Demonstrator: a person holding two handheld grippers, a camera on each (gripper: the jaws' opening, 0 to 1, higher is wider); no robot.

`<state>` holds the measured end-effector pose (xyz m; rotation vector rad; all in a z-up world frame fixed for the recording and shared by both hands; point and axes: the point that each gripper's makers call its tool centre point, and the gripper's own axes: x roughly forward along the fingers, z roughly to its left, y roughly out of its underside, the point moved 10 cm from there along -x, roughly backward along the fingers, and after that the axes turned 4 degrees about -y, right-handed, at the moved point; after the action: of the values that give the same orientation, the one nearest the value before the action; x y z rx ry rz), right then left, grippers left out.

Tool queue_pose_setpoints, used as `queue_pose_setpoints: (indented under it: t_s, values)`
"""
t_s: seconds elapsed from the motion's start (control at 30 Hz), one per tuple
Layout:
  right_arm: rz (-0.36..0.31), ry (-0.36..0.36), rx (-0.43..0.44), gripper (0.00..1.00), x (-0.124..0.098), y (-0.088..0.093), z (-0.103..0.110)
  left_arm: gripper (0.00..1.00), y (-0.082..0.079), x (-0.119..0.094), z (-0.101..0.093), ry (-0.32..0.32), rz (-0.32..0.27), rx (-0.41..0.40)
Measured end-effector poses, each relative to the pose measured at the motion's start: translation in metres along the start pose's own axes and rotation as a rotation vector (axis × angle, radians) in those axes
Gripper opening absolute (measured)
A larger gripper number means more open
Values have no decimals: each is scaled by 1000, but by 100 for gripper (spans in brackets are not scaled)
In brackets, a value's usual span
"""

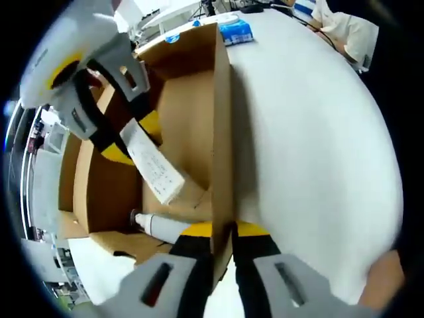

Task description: Operate the shoe box by opening the lid, removing the specified soft item, and placing it in the target area until the item is outside and the box remains undamaged.

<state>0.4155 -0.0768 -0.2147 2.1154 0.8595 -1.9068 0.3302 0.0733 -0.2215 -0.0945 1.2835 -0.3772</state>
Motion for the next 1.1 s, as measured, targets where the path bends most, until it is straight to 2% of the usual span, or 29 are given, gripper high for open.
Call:
queue_pose_setpoints:
  t_s: [0.1, 0.17, 0.3, 0.57, 0.63, 0.83, 1.0, 1.07, 1.1]
  values:
    - [5, 18, 64, 22, -3, 9, 7, 9, 0, 0, 0, 0, -1, -2]
    - [-4, 61, 166, 22, -5, 14, 12, 9, 0, 0, -1, 0, -1, -2]
    - [-57, 78, 281, 21, -9, 25, 25, 9, -1, 0, -1, 1, -1, 1]
    - [-49, 129, 371, 21, -17, 40, 45, 8, 0, -1, -1, 5, -6, -2]
    - [-32, 135, 463, 21, -20, 44, 52, 8, -1, 0, 0, 7, -11, 2]
    - [6, 160, 492, 21, -24, 53, 67, 8, -1, 0, 2, 8, -12, -4]
    - [0, 176, 515, 22, -27, 58, 71, 8, -1, 0, 2, 12, -13, -4]
    - [28, 186, 499, 24, -26, 59, 72, 8, -2, 0, 2, 10, -12, -4]
    - [85, 192, 470, 27, -26, 61, 72, 8, -2, 0, 2, 9, -11, -5]
